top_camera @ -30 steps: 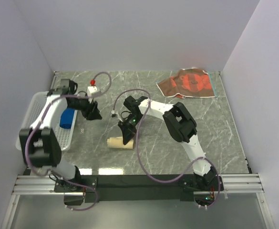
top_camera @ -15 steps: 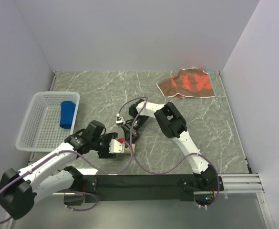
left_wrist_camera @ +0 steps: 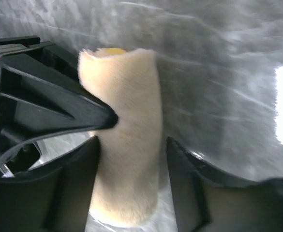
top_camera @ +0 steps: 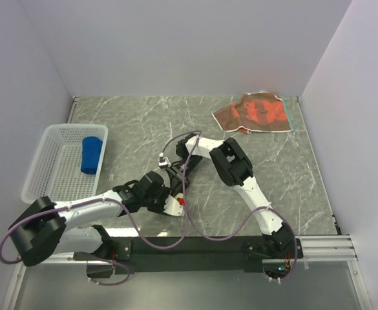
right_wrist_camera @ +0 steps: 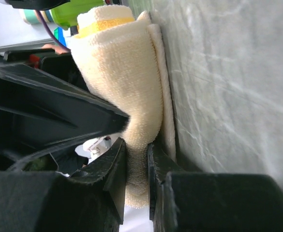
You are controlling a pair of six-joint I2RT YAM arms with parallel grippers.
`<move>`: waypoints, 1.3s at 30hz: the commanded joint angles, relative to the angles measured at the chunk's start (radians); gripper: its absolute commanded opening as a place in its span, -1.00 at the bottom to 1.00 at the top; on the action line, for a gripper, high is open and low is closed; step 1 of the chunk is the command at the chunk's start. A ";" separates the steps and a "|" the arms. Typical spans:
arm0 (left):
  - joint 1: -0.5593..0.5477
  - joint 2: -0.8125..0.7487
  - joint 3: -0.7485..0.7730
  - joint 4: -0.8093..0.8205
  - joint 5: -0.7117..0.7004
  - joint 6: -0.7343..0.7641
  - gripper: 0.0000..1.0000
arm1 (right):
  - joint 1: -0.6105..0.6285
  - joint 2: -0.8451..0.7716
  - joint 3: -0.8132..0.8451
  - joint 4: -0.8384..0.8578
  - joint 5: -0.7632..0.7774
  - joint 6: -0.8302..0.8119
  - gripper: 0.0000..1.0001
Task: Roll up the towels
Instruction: Roll the towel
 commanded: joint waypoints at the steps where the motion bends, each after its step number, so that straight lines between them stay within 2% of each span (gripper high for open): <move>1: -0.005 0.093 0.043 0.012 -0.028 -0.026 0.02 | -0.011 0.062 -0.016 0.037 0.144 -0.064 -0.89; 4: 0.000 0.139 0.075 -0.069 0.001 -0.041 -0.36 | -0.035 -0.001 -0.080 0.075 0.163 -0.044 -0.43; 5: 0.006 0.152 0.086 -0.103 0.020 -0.040 -0.42 | -0.047 -0.054 -0.101 0.096 0.172 -0.028 -0.24; 7: 0.032 0.162 0.103 -0.175 0.070 -0.047 -0.52 | -0.089 -0.140 -0.153 0.181 0.222 0.044 -0.03; 11: 0.079 0.210 0.152 -0.285 0.119 -0.061 -0.53 | -0.185 -0.235 -0.147 0.227 0.299 0.124 0.03; 16: 0.136 0.313 0.227 -0.356 0.149 -0.132 -0.49 | -0.300 -0.292 -0.078 0.143 0.352 0.088 0.05; 18: 0.170 0.340 0.271 -0.379 0.179 -0.153 -0.45 | -0.336 -0.340 -0.120 0.146 0.339 0.057 0.06; 19: 0.182 0.362 0.285 -0.388 0.194 -0.167 -0.42 | -0.341 -0.410 -0.204 0.173 0.339 0.063 0.08; 21: 0.207 0.376 0.310 -0.395 0.213 -0.173 -0.39 | -0.338 -0.482 -0.345 0.277 0.336 0.112 0.11; 24: 0.213 0.396 0.324 -0.385 0.204 -0.170 -0.37 | -0.318 -0.541 -0.439 0.348 0.289 0.181 0.11; 28: 0.224 0.419 0.348 -0.389 0.207 -0.182 -0.37 | -0.288 -0.500 -0.478 0.383 0.162 0.239 0.12; 35: 0.244 0.419 0.338 -0.358 0.198 -0.215 -0.34 | -0.219 -0.481 -0.558 0.604 0.063 0.437 0.11; 39: 0.244 0.413 0.314 -0.336 0.204 -0.242 -0.33 | -0.189 -0.440 -0.538 0.627 0.051 0.474 0.09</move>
